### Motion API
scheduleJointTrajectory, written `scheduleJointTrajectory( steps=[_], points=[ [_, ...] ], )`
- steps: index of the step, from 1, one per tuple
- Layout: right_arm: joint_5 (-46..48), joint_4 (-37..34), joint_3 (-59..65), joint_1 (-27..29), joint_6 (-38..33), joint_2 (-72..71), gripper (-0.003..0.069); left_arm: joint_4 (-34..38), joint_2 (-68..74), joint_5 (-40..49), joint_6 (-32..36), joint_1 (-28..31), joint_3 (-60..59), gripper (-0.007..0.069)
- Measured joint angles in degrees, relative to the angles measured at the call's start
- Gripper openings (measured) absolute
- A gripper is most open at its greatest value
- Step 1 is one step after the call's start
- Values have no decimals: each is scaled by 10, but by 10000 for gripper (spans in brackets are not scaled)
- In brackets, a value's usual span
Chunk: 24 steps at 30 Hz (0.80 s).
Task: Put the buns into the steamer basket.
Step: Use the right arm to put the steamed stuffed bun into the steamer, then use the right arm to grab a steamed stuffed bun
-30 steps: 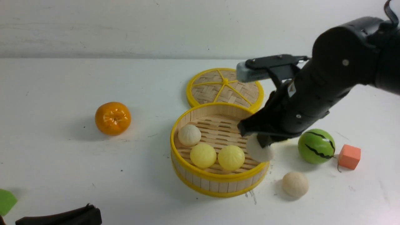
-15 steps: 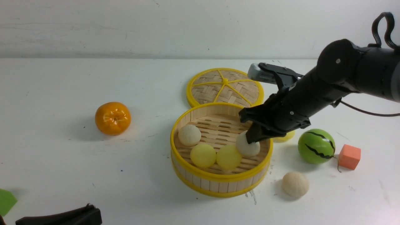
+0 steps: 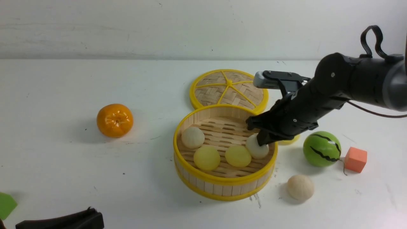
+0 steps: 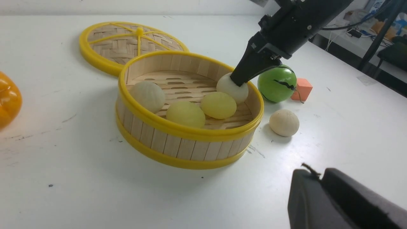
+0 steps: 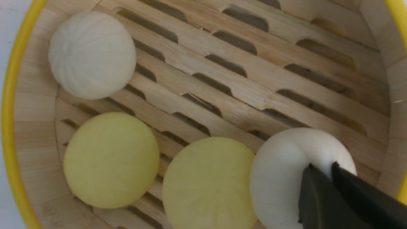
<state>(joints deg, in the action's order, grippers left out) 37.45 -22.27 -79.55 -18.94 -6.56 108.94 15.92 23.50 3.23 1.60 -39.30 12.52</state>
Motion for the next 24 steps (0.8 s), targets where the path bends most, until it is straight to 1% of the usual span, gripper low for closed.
scheduleJointTrajectory(
  steps=[7, 11, 12, 13, 14, 16, 18, 19, 20, 21, 24],
  points=[
    [-8, 3, 0, 0, 5, 4, 29, 0, 0, 0, 0, 0, 0, 60],
    [-6, 3, 0, 0, 18, 4, 102, 0, 0, 0, 0, 0, 0, 60],
    [-3, 3, 0, 0, 19, 3, 141, 0, 0, 0, 0, 0, 0, 60],
    [2, 3, 0, 0, 20, 1, 195, 0, 0, 0, 0, 0, 0, 60],
    [5, 4, -1, 0, 21, 0, 219, 0, 0, 0, 0, 0, 0, 60],
    [21, 7, -7, 0, 22, -8, 301, 0, 0, 0, 0, 0, 0, 64],
    [41, 18, -17, 0, 23, -22, 367, 0, 0, 0, 0, 0, 0, 68],
    [51, 24, -22, 0, 23, -29, 385, 0, 0, 0, 0, 0, 0, 69],
    [54, 25, -24, 0, 23, -30, 388, 0, 0, 0, 0, 0, 0, 70],
    [78, 42, -34, 0, 23, -49, 406, 0, 0, 0, 0, 0, 0, 71],
    [112, 63, -38, 0, 24, -77, 399, 0, 0, 0, 0, 0, 0, 74]
  ],
)
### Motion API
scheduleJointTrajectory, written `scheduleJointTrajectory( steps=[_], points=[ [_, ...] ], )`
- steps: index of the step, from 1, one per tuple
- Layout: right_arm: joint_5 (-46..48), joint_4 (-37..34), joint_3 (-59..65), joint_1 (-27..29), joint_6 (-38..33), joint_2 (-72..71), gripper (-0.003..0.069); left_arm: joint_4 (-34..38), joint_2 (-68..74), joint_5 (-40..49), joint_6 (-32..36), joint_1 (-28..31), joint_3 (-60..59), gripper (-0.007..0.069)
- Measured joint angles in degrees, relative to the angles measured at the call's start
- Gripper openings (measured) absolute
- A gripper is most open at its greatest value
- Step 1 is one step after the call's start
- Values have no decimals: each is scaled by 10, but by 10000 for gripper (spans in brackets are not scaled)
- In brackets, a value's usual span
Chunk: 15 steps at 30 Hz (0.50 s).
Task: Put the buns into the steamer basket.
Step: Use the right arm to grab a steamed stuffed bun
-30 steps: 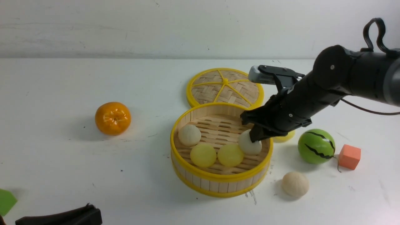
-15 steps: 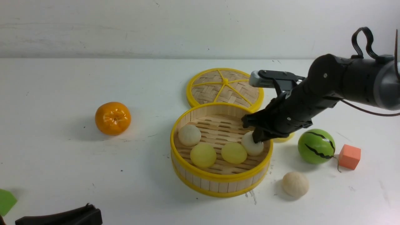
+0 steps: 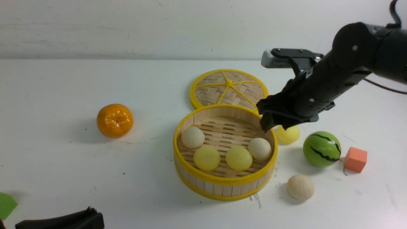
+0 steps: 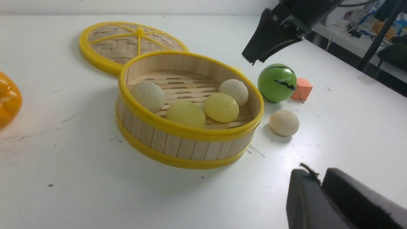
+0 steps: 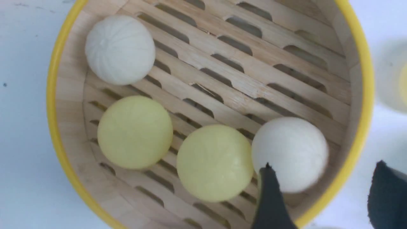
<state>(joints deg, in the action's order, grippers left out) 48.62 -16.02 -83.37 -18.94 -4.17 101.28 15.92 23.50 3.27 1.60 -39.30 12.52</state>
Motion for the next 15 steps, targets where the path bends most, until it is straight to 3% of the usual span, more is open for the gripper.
scheduleJointTrajectory(
  steps=[4, 8, 15],
  points=[
    [65, 82, 22, 0, 45, -55, 316, 0, 0, 0, 0, 0, 0, 76],
    [68, 151, 127, 1, 127, -82, 169, 0, 0, 0, 0, 0, 0, 82],
    [12, 117, 163, 7, 141, -55, 150, 0, 0, 0, 0, 0, 0, 86]
  ],
)
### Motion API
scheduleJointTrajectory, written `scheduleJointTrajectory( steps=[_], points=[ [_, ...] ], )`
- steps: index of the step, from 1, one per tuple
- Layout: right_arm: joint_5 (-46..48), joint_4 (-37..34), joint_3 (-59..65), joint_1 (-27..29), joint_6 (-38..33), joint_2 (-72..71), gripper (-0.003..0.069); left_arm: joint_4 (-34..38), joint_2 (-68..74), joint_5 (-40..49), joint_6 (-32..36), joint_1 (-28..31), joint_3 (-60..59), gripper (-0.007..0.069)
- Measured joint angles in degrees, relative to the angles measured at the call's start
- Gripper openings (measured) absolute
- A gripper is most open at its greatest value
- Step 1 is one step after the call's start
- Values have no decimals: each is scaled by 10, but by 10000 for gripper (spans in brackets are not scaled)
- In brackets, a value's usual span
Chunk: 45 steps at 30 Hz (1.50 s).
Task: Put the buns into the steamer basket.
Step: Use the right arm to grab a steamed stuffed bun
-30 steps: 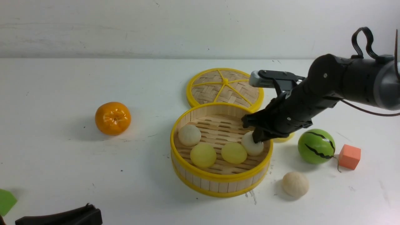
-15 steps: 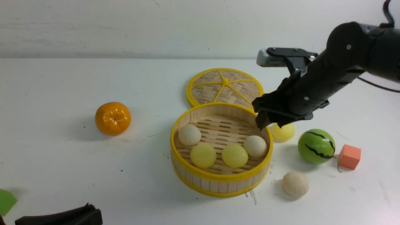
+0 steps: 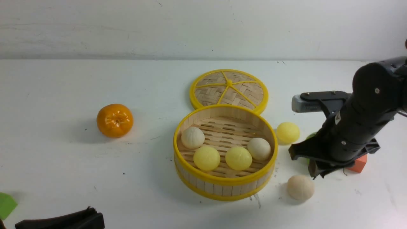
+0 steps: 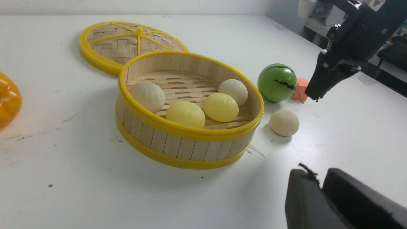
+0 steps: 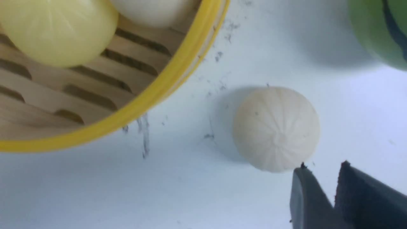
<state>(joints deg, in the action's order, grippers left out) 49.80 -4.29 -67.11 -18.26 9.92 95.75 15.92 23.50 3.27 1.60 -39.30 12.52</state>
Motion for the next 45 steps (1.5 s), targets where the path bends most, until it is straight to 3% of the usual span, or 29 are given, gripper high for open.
scheduleJointTrajectory(
  steps=[5, 10, 20, 36, 39, 45],
  points=[
    [-28, -54, 1, 38, -16, 25, 216, 0, 0, 0, 0, 0, 0, 92],
    [-31, -95, 1, 28, -64, 26, 258, 0, 0, 0, 0, 0, 0, 96],
    [-48, -58, 1, 19, -59, 31, 266, 0, 0, 0, 0, 0, 0, 109],
    [-57, -57, 1, 17, -58, 74, 266, 0, 0, 0, 0, 0, 0, 112],
    [-60, -57, 1, 17, -58, 84, 248, 0, 0, 0, 0, 0, 0, 116],
    [-63, -49, 1, 17, -58, 87, 135, 0, 0, 0, 0, 0, 0, 120]
  ],
)
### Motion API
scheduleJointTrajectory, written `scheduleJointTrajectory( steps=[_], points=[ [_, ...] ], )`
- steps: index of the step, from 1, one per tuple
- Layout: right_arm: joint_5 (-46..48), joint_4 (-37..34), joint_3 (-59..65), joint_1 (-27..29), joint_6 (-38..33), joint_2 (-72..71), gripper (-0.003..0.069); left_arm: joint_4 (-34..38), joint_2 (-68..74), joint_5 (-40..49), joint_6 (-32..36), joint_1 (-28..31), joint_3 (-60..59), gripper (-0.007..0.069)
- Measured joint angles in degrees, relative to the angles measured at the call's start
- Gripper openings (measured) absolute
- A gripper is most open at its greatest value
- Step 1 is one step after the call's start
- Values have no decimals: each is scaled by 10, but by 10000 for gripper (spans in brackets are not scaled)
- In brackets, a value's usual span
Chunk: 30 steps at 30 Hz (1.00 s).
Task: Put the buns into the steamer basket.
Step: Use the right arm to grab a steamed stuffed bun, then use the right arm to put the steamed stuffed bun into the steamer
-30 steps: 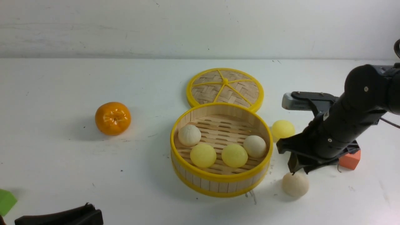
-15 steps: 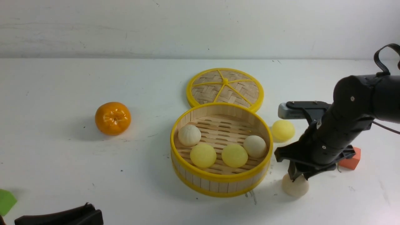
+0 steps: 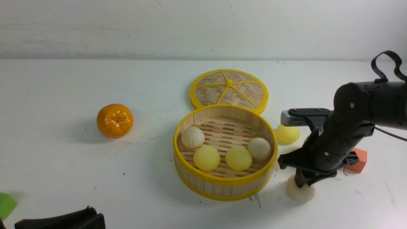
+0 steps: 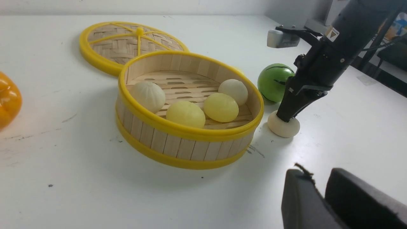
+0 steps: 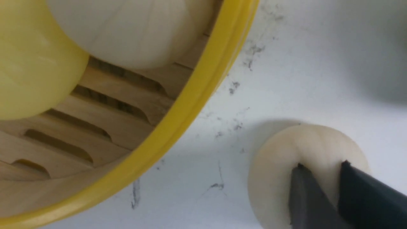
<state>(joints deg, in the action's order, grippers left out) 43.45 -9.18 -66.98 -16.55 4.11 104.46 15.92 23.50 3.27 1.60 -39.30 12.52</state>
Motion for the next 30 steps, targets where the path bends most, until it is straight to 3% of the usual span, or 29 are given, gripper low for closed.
scheduleJointTrajectory(
  steps=[3, 5, 12, 17, 25, 30],
  points=[
    [1, 9, 0, 0, -6, 0, 30, 0, 0, 0, 0, 0, 0, 121],
    [6, 9, -2, 0, -9, -1, 6, 0, 0, 0, 0, 0, 0, 123],
    [73, -10, -54, -13, -11, -65, 8, 0, 0, 0, 0, 0, 0, 129],
    [65, -21, -127, -50, -12, -68, 11, 0, 0, 0, 0, 0, 0, 132],
    [16, -42, -274, -69, -32, 70, 14, 0, 0, 0, 0, 0, 0, 140],
    [16, -103, -355, -69, -70, 161, 20, 0, 0, 0, 0, 0, 0, 144]
  ],
)
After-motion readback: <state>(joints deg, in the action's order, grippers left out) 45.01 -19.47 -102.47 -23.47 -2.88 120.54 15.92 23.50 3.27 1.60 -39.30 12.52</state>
